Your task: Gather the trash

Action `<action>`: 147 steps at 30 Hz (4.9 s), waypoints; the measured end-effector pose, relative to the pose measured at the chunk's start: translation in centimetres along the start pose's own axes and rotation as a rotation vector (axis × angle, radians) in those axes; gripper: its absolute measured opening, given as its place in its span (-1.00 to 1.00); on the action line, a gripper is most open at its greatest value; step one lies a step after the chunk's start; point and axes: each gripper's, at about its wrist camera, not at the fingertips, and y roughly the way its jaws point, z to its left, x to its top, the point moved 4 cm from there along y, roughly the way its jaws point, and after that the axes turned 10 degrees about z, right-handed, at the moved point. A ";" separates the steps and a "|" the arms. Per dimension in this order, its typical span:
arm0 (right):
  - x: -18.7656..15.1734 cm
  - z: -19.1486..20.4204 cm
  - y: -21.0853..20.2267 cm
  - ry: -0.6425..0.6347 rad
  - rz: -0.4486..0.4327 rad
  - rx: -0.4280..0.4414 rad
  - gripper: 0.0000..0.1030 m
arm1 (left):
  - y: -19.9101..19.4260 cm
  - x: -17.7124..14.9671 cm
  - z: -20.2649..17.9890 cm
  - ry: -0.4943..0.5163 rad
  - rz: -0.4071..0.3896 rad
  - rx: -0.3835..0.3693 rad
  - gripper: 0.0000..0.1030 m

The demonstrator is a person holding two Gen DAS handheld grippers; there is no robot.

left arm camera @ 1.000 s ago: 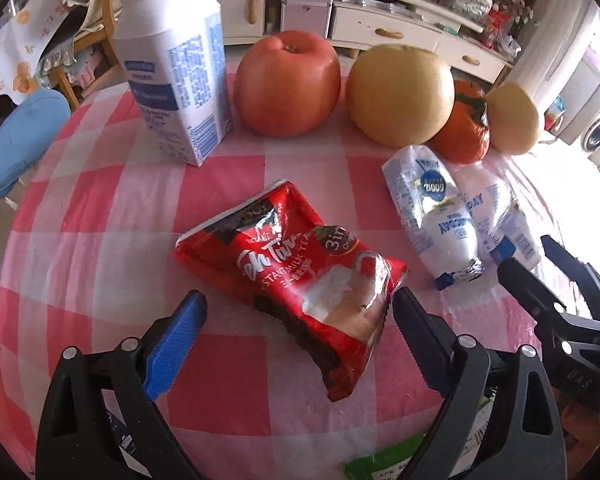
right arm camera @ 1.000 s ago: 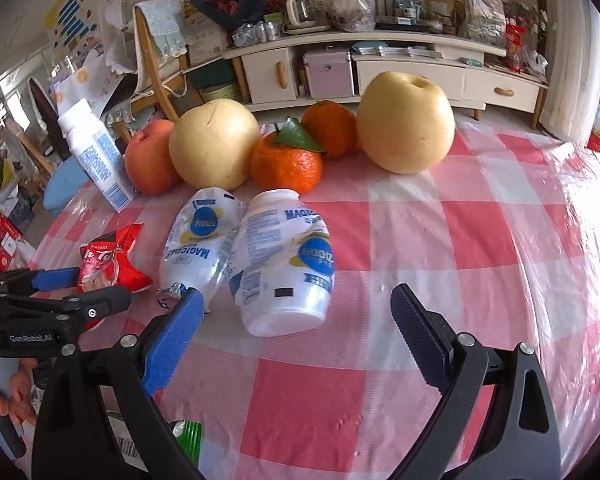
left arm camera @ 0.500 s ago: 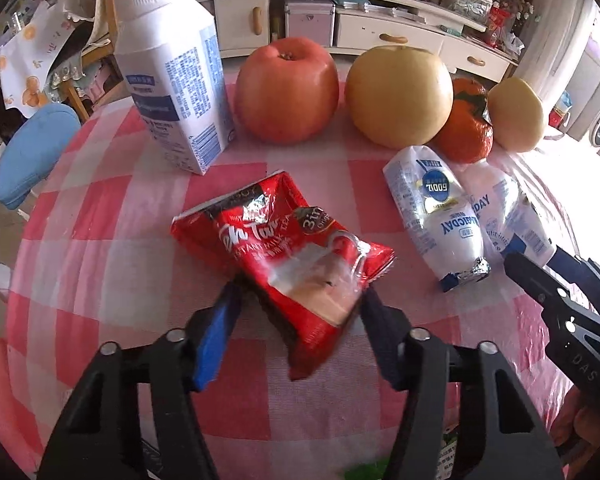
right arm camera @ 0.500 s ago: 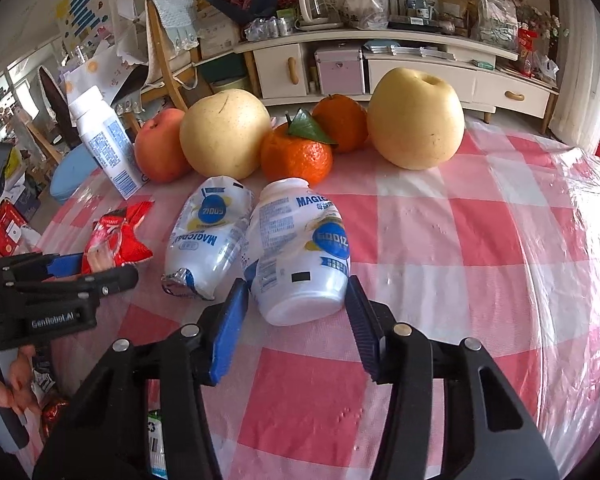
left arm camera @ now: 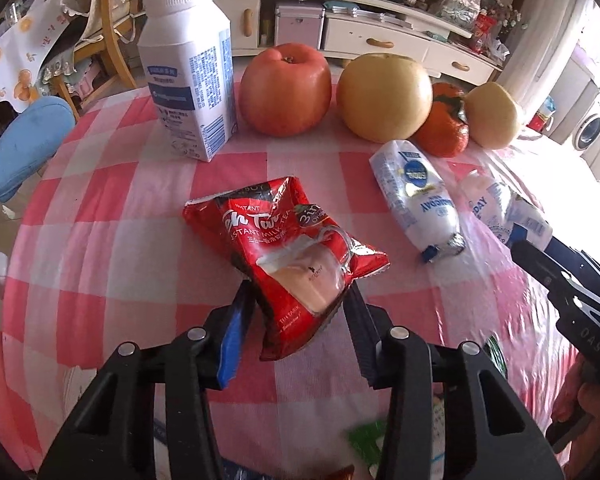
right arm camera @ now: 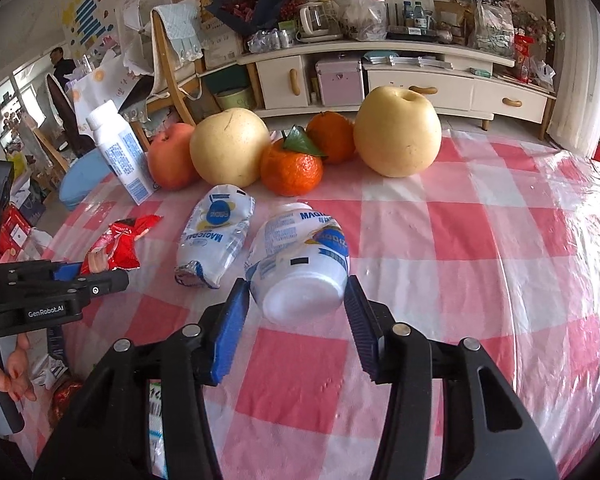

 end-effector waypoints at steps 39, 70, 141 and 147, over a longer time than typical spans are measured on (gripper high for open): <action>-3.0 1.5 0.7 -0.140 0.065 -0.134 0.31 | 0.5 -1.3 -3.0 -0.023 0.058 0.020 0.41; -3.8 3.1 -3.9 -0.073 -0.028 -0.041 0.13 | -4.4 -4.0 -0.3 -0.006 -0.025 -0.109 -0.03; -8.3 46.7 -5.8 -0.559 0.030 0.351 0.14 | -16.8 -18.8 36.5 -0.611 -0.252 -0.013 0.01; -8.1 51.3 -3.0 -0.628 0.057 0.307 0.18 | -16.5 -19.7 38.9 -0.691 -0.252 0.013 0.01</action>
